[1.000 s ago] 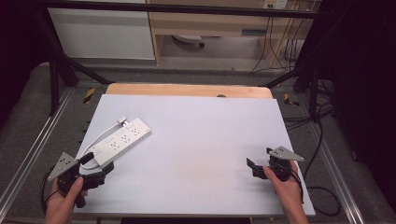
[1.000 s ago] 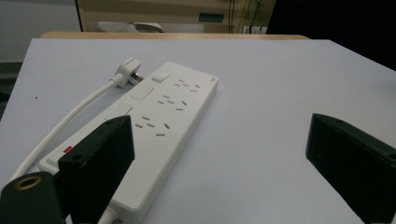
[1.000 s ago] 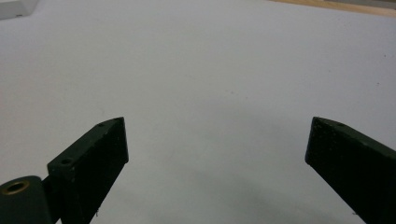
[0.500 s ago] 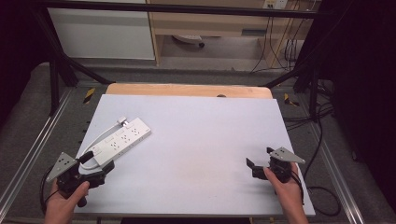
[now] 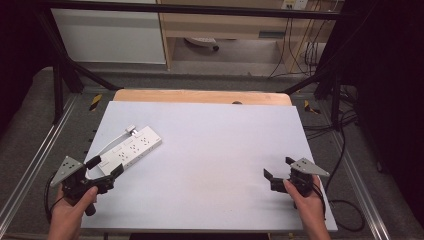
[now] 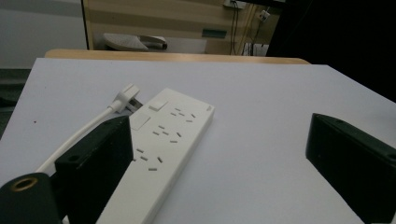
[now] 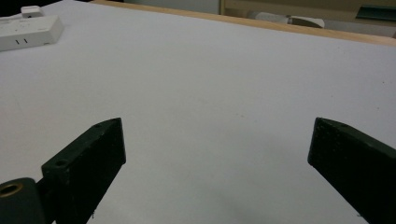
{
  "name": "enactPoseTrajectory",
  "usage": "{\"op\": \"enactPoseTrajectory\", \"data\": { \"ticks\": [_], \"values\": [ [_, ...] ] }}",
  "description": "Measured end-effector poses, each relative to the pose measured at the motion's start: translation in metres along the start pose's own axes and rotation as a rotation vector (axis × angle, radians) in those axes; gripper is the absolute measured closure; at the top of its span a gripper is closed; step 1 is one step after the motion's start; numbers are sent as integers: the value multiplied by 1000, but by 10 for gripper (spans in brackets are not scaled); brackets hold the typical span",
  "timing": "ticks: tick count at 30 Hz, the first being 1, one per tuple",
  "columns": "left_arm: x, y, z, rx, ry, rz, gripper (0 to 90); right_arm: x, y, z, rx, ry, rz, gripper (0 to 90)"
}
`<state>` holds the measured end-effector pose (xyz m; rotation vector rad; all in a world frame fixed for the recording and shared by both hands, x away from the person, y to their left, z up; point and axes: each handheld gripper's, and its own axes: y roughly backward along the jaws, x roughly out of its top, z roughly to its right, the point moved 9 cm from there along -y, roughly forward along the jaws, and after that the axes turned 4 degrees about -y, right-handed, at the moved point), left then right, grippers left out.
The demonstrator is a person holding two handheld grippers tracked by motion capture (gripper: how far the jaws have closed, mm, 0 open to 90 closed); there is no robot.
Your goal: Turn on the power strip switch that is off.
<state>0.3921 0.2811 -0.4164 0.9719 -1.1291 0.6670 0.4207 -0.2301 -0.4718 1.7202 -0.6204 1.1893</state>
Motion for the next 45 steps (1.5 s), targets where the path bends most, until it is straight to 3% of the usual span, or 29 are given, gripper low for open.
{"op": "enactPoseTrajectory", "data": {
  "ticks": [10,26,35,45],
  "values": [
    [15,-6,-7,24,-12,15,77,0,1,-1,2,-3,0,45],
    [35,-21,-7,10,-22,11,78,2,2,-1,2,-10,10,41],
    [35,-30,-3,11,-45,-7,78,2,2,-1,0,-7,9,34],
    [50,-39,-6,11,-71,-7,79,2,2,-1,-3,-15,11,33]
  ]
}}
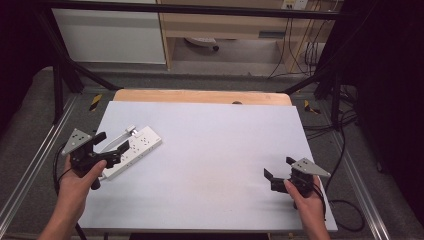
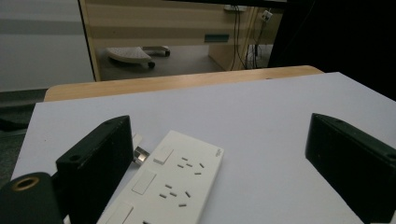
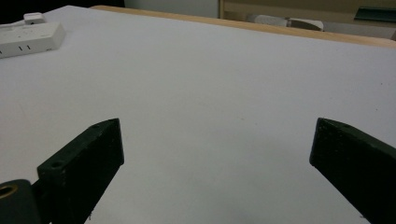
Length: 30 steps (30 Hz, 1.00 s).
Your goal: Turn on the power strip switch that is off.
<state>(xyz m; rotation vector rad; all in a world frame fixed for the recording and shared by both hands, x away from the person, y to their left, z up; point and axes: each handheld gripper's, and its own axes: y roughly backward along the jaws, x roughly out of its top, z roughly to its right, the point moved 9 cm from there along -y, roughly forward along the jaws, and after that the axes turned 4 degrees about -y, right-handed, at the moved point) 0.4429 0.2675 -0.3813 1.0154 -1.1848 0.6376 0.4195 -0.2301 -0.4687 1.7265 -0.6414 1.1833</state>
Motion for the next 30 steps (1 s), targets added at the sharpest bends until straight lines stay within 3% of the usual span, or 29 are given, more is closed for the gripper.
{"op": "enactPoseTrajectory", "data": {
  "ticks": [30],
  "values": [
    [13,-34,-17,33,-5,-1,78,3,4,3,-6,-18,20,28]
  ]
}}
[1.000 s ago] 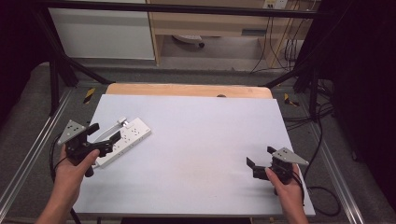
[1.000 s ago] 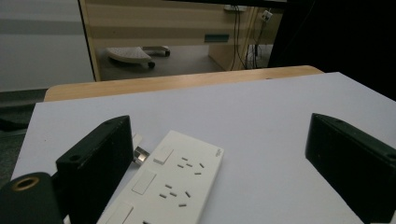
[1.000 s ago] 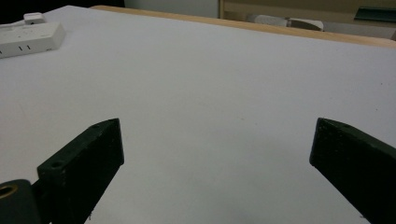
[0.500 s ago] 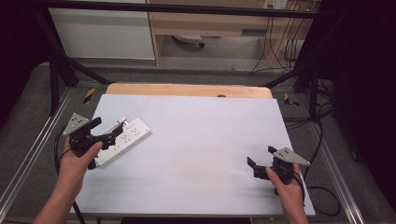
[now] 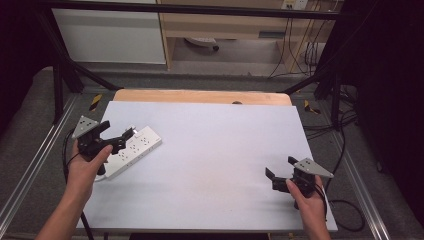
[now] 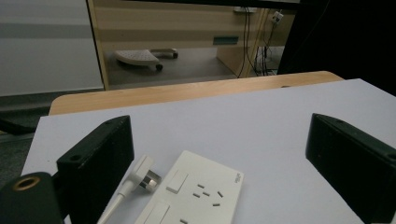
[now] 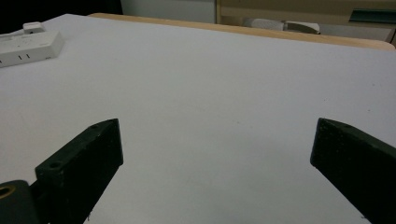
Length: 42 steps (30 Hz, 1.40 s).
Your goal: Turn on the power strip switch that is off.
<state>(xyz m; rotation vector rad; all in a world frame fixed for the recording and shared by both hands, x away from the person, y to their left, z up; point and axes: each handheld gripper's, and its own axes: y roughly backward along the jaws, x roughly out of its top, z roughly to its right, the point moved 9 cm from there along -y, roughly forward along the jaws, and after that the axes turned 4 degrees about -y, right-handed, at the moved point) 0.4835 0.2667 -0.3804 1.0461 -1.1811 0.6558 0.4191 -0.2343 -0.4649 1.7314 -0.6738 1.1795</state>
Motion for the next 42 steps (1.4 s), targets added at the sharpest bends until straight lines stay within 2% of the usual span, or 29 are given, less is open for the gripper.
{"op": "enactPoseTrajectory", "data": {
  "ticks": [19,42],
  "values": [
    [-3,-16,-5,15,3,-4,84,1,1,0,2,-4,3,26],
    [-15,-33,-24,62,20,-46,140,1,1,1,2,-6,2,27]
  ]
}}
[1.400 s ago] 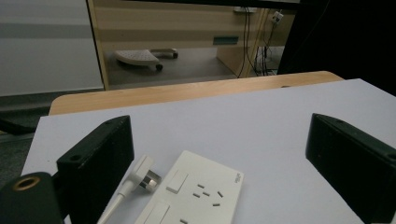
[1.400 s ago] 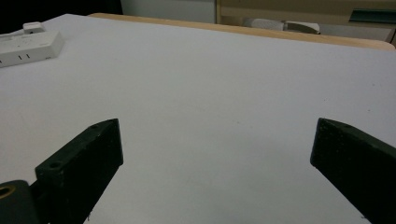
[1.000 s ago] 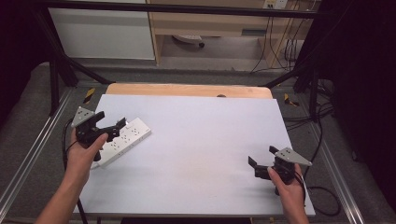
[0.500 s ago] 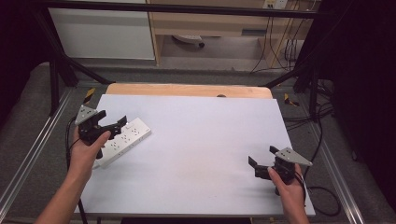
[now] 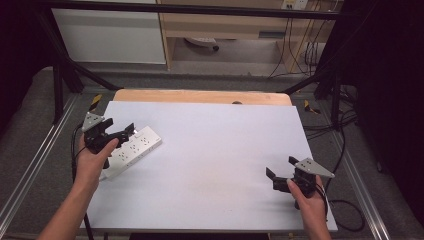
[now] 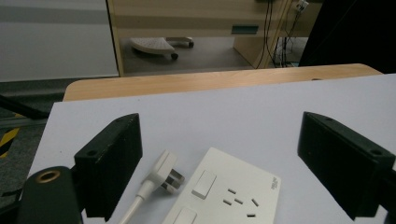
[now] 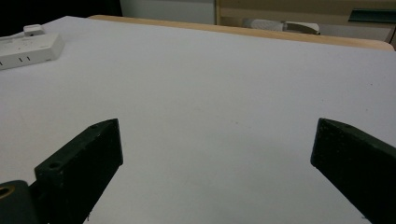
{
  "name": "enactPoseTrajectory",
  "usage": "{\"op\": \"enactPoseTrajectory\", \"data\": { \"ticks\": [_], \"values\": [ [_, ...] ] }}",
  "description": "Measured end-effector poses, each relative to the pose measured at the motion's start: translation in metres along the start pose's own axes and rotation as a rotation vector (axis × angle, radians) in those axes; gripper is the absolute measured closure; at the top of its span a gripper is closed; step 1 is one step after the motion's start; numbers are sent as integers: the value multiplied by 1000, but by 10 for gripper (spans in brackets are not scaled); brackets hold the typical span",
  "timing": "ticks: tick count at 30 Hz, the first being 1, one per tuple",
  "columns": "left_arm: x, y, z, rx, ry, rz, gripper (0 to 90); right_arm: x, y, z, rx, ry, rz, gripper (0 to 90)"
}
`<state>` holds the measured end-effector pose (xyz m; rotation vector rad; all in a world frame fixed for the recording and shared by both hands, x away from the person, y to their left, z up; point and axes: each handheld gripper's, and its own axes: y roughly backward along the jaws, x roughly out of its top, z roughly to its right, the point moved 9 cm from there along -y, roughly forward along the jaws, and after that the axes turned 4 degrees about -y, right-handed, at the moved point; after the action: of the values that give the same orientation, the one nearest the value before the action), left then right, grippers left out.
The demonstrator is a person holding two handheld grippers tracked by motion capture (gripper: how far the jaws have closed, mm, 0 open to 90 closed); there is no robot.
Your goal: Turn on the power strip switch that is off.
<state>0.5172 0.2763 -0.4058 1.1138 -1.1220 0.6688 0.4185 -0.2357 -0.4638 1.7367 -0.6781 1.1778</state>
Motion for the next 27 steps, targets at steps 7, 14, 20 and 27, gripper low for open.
{"op": "enactPoseTrajectory", "data": {
  "ticks": [7,14,20,27],
  "values": [
    [-6,-5,-3,6,0,-28,163,0,0,1,-1,-1,1,28],
    [-11,-11,-5,8,-4,-54,172,-1,0,1,-2,0,-5,29],
    [-15,-14,-7,16,-6,-78,181,-1,0,1,-1,0,-6,30],
    [-18,-17,-9,18,-8,-89,184,-1,0,1,0,0,-6,30]
  ]
}}
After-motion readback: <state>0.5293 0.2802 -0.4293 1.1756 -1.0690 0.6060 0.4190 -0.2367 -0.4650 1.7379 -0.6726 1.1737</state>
